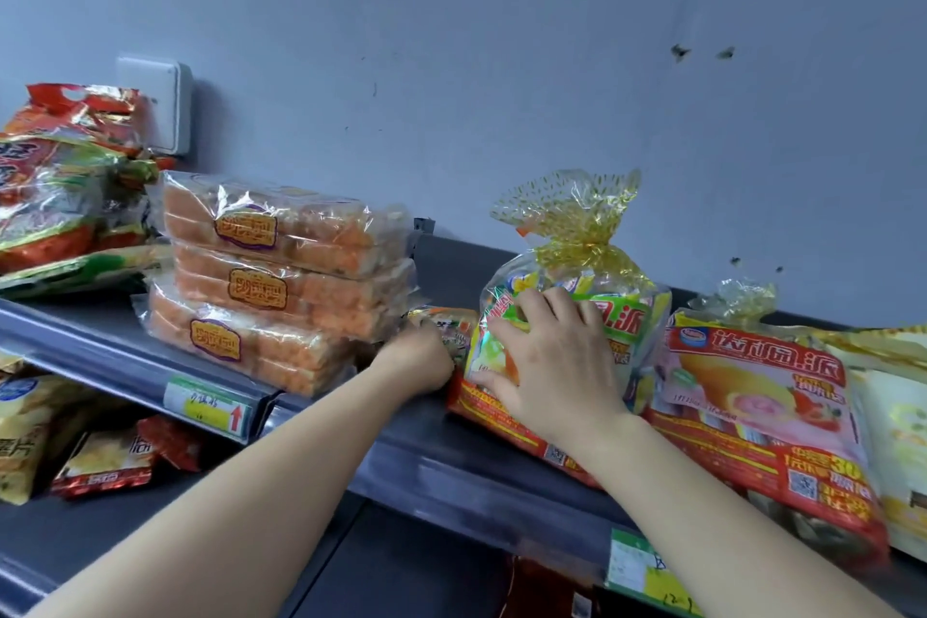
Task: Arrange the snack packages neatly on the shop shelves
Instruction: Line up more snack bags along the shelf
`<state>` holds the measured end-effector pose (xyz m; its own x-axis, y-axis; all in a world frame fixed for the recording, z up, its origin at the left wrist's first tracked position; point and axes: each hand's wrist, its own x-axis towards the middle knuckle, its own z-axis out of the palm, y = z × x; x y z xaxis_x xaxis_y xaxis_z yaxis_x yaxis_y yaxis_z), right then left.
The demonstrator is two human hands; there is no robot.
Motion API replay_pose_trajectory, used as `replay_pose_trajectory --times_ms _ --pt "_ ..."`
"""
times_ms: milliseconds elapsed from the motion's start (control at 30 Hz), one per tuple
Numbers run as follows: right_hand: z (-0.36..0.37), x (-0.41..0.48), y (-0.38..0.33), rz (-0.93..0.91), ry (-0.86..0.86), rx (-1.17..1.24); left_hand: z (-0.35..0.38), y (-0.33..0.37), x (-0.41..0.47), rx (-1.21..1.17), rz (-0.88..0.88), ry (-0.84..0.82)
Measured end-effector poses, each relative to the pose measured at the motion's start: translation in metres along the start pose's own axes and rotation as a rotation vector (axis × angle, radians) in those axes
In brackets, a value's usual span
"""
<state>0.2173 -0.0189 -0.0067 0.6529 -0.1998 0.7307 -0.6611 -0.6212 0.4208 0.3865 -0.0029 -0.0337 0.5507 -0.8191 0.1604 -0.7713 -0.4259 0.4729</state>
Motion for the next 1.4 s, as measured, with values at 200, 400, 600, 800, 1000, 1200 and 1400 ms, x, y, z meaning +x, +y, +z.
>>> replay_pose_trajectory --times_ms 200,400,600,800,1000,1200,1400 --pt "0.011 0.010 0.007 0.010 0.023 0.072 0.003 0.006 0.037 0.001 -0.091 -0.085" --pt "0.015 0.011 0.006 0.036 0.024 0.093 0.007 0.013 0.049 -0.045 -0.088 -0.116" --pt "0.015 0.007 0.004 0.049 0.054 0.139 0.008 0.015 0.053 -0.378 -0.209 -0.076" --pt "0.013 0.002 0.004 0.055 0.092 0.200 0.011 0.013 0.054 -0.748 -0.205 -0.138" --pt "0.012 -0.001 0.006 0.086 0.129 0.234 -0.007 0.038 0.037 -0.632 0.127 0.220" --pt "0.017 -0.001 0.005 0.082 0.111 0.201 -0.037 0.048 0.022 -0.561 0.352 0.519" --pt "0.019 -0.002 0.006 0.129 0.159 0.273 -0.076 0.048 -0.003 -0.577 0.520 0.666"
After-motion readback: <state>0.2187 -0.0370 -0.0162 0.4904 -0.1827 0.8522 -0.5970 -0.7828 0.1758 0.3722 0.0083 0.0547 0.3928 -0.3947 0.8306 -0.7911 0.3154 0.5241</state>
